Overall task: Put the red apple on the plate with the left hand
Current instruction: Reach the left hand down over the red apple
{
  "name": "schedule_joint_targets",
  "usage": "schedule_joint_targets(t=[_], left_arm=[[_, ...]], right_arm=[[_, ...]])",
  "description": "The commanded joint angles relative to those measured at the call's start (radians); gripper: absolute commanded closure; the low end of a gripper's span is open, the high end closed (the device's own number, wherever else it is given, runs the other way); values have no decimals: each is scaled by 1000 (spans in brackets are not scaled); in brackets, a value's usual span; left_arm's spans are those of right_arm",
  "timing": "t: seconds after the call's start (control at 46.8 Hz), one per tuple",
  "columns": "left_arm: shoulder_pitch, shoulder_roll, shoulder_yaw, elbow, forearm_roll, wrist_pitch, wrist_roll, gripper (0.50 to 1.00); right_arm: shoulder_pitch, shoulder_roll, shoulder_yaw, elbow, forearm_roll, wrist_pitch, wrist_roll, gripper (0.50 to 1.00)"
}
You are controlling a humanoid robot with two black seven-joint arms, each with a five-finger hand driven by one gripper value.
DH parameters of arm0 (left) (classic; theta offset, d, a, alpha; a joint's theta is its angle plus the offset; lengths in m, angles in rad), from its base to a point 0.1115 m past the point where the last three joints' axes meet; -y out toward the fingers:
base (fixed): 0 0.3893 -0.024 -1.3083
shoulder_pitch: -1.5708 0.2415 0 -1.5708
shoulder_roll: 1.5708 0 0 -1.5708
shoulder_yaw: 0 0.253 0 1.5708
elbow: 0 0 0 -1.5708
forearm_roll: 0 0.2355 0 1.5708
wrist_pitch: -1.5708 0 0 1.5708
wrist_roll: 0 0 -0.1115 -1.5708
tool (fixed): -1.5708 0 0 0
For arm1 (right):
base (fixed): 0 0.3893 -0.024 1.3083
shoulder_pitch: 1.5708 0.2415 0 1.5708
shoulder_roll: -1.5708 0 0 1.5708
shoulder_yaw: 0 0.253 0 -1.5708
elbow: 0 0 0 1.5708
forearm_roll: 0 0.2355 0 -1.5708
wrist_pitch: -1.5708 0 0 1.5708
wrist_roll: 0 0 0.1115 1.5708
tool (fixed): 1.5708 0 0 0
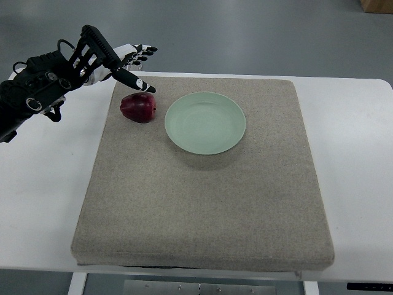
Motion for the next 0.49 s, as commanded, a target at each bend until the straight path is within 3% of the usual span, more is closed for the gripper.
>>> schedule_joint_targets(t=[0.0, 0.321, 0.47], left_arm=[[-28, 6, 45, 0, 3, -48, 0, 510], [-86, 66, 183, -150, 141, -54, -3, 510], [-85, 70, 183, -164, 248, -37, -12, 510]], right_arm=[[0, 0, 0, 0, -1, 0, 0, 568], [0, 0, 0, 0, 1, 0, 0, 570], [0, 0, 0, 0, 1, 0, 0, 570]])
